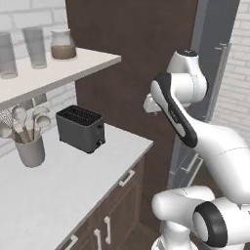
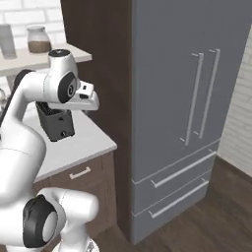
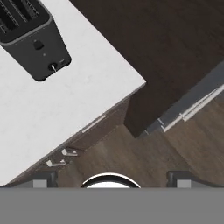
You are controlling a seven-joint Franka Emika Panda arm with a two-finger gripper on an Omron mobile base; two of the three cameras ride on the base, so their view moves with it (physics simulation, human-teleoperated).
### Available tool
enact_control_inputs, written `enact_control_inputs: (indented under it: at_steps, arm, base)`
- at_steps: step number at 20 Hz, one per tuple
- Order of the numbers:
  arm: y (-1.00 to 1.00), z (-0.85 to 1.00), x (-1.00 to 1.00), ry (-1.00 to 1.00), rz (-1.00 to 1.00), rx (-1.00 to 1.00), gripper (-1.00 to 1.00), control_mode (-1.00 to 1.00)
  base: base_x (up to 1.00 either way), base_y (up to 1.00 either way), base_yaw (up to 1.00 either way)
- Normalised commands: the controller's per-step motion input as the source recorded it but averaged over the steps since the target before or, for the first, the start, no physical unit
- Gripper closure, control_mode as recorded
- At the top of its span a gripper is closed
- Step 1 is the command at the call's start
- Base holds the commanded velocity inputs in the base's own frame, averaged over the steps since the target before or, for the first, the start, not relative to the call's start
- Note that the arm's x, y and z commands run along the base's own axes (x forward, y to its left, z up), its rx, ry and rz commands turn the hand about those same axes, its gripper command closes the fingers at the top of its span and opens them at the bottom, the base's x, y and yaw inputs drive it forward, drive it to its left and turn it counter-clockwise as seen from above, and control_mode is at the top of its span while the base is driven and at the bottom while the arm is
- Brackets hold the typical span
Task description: Take a straw from the drawer in front and place it inside the glass cup on the dining counter.
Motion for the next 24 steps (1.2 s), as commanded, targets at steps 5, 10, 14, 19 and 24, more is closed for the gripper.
enact_control_inputs:
  at_steps: [5, 10, 14, 19, 24]
  arm:
    - [0.00, 0.00, 0.00, 0.00, 0.00, 0.00, -1.00, 1.00]
    - [0.00, 0.00, 0.00, 0.00, 0.00, 0.00, -1.00, 1.00]
    - [0.00, 0.00, 0.00, 0.00, 0.00, 0.00, -1.00, 1.00]
    - [0.00, 0.00, 0.00, 0.00, 0.00, 0.00, -1.00, 1.00]
    - [0.00, 0.00, 0.00, 0.00, 0.00, 0.00, -1.00, 1.00]
  base:
    - [-0.67, 0.48, -0.25]
    - [-0.39, 0.40, -0.13]
    - [-0.02, 0.54, -0.32]
    - [0.00, 0.69, -0.48]
    - [0.00, 0.82, -0.44]
